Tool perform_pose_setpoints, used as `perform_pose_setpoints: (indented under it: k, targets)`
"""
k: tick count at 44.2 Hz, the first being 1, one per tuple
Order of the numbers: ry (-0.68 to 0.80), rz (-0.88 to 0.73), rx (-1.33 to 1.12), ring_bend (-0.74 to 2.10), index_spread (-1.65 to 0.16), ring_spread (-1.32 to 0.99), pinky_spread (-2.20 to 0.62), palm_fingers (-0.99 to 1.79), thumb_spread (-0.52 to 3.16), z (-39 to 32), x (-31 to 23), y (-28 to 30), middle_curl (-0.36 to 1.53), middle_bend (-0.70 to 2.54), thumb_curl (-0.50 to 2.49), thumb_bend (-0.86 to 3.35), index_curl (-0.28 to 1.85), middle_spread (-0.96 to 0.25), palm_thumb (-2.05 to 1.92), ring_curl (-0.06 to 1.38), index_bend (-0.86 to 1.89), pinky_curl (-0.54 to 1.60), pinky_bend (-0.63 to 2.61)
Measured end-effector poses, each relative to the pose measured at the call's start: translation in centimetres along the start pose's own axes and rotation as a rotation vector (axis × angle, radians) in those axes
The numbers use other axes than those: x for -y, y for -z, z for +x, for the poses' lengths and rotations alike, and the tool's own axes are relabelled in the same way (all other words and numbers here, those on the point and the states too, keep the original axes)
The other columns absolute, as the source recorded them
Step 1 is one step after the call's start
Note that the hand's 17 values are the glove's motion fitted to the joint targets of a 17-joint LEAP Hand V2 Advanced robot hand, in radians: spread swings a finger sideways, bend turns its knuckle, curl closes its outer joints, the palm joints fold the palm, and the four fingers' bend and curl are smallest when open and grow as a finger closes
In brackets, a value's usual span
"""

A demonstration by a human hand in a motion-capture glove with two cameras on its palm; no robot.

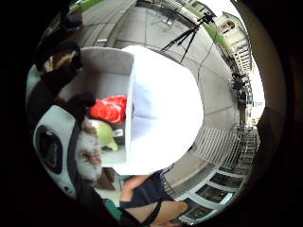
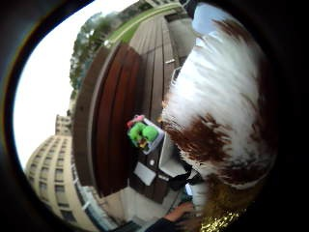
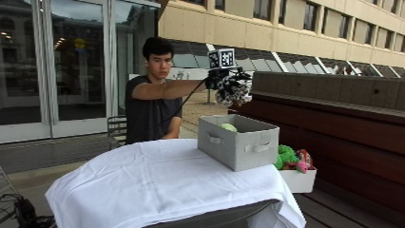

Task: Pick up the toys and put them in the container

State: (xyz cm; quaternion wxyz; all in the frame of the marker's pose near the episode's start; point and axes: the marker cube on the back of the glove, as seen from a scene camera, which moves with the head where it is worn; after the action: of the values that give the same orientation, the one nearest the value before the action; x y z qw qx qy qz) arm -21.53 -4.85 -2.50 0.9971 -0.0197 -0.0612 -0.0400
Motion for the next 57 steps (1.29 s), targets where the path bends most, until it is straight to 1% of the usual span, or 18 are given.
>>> perform_pose_setpoints:
  k: [1, 3, 4, 6, 8, 10, 13, 14, 15, 16, 17, 27, 39, 45, 50, 52, 56, 57]
  targets:
    - [0.002, -0.003, 0.005, 1.1, -0.4, -0.42, -0.44, 0.84, 0.94, 0.1, 0.1, -0.1, 0.61, 0.25, 0.87, -0.02, -0.02, -0.36, 0.59, 0.46, 0.01, 0.41, 0.98]
    - [0.009, 0.01, 0.02, 1.05, -0.38, -0.37, -0.4, 0.44, 0.98, 0.2, -0.1, -0.3, 0.58, 0.1, 0.8, -0.09, -0.02, -0.27, 0.46, 0.45, -0.06, 0.47, 1.14]
    - [0.011, 0.023, 0.03, 1.02, -0.37, -0.34, -0.38, 0.26, 1.0, 0.1, -0.4, -0.2, 0.58, 0.09, 0.77, -0.1, -0.02, -0.23, 0.4, 0.46, -0.07, 0.5, 1.22]
    - [0.015, 0.049, 0.045, 0.94, -0.35, -0.28, -0.32, 0.03, 1.0, 0.0, -0.9, -0.1, 0.56, 0.11, 0.7, -0.15, 0.0, -0.16, 0.24, 0.45, -0.03, 0.53, 1.3]
    - [0.024, 0.063, 0.042, 0.89, -0.34, -0.23, -0.27, -0.04, 1.01, 0.6, -1.1, 0.0, 0.55, 0.14, 0.66, -0.13, 0.0, -0.11, 0.16, 0.43, 0.02, 0.52, 1.35]
    - [0.034, 0.067, 0.031, 0.78, -0.33, -0.18, -0.21, -0.13, 1.01, 1.6, -1.0, 0.1, 0.53, 0.16, 0.62, -0.13, 0.01, -0.08, 0.07, 0.37, 0.09, 0.49, 1.32]
    - [0.041, 0.072, 0.005, 0.72, -0.33, -0.13, -0.15, -0.14, 1.01, 3.3, -0.9, 0.4, 0.5, 0.17, 0.57, -0.09, 0.03, -0.05, 0.0, 0.32, 0.11, 0.47, 1.31]
    - [0.043, 0.075, -0.007, 0.65, -0.32, -0.12, -0.13, -0.2, 1.02, 4.0, -0.9, 0.6, 0.5, 0.16, 0.55, -0.1, 0.05, -0.05, -0.04, 0.3, 0.14, 0.46, 1.28]
    - [0.046, 0.078, -0.018, 0.53, -0.32, -0.11, -0.12, -0.34, 1.01, 4.7, -1.0, 0.8, 0.48, 0.13, 0.53, -0.12, 0.08, -0.06, -0.11, 0.27, 0.21, 0.44, 1.21]
    - [0.048, 0.079, -0.026, 0.5, -0.32, -0.1, -0.11, -0.34, 1.0, 5.3, -1.1, 0.9, 0.47, 0.13, 0.52, -0.12, 0.09, -0.06, -0.11, 0.27, 0.21, 0.43, 1.18]
    - [0.049, 0.079, -0.031, 0.43, -0.32, -0.11, -0.1, -0.41, 1.0, 5.9, -1.3, 1.1, 0.46, 0.11, 0.5, -0.13, 0.11, -0.07, -0.14, 0.25, 0.24, 0.41, 1.11]
    - [0.0, 0.075, -0.081, 0.21, -0.3, -0.12, -0.07, -0.31, 1.0, 14.0, -4.1, 2.4, 0.36, 0.09, 0.35, -0.14, 0.18, -0.1, -0.19, 0.21, 0.15, 0.33, 0.88]
    - [-0.077, 0.049, -0.188, 0.17, -0.28, -0.15, -0.06, -0.27, 1.02, 23.3, -7.7, 1.4, 0.3, 0.12, 0.24, -0.12, 0.19, -0.11, -0.18, 0.23, 0.11, 0.31, 0.79]
    - [-0.065, -0.033, -0.184, 0.16, -0.25, -0.19, -0.1, -0.25, 1.05, 27.4, -9.4, 0.6, 0.29, 0.14, 0.19, -0.12, 0.21, -0.1, -0.19, 0.23, 0.13, 0.3, 0.72]
    - [-0.056, -0.05, -0.187, 0.15, -0.23, -0.22, -0.12, -0.24, 1.06, 29.9, -10.2, 0.5, 0.28, 0.14, 0.16, -0.13, 0.22, -0.1, -0.2, 0.23, 0.13, 0.29, 0.68]
    - [-0.097, -0.041, -0.198, 0.15, -0.22, -0.22, -0.13, -0.23, 1.06, 30.4, -10.7, 0.6, 0.28, 0.14, 0.14, -0.12, 0.22, -0.1, -0.19, 0.23, 0.12, 0.29, 0.68]
    - [-0.292, -0.087, -0.223, 0.15, -0.21, -0.23, -0.14, -0.24, 1.06, 30.8, -12.1, 1.1, 0.28, 0.14, 0.12, -0.13, 0.23, -0.09, -0.2, 0.22, 0.12, 0.29, 0.65]
    - [-0.309, -0.095, -0.227, 0.15, -0.21, -0.24, -0.14, -0.24, 1.06, 30.9, -12.3, 1.2, 0.28, 0.14, 0.12, -0.13, 0.23, -0.09, -0.2, 0.22, 0.12, 0.29, 0.65]
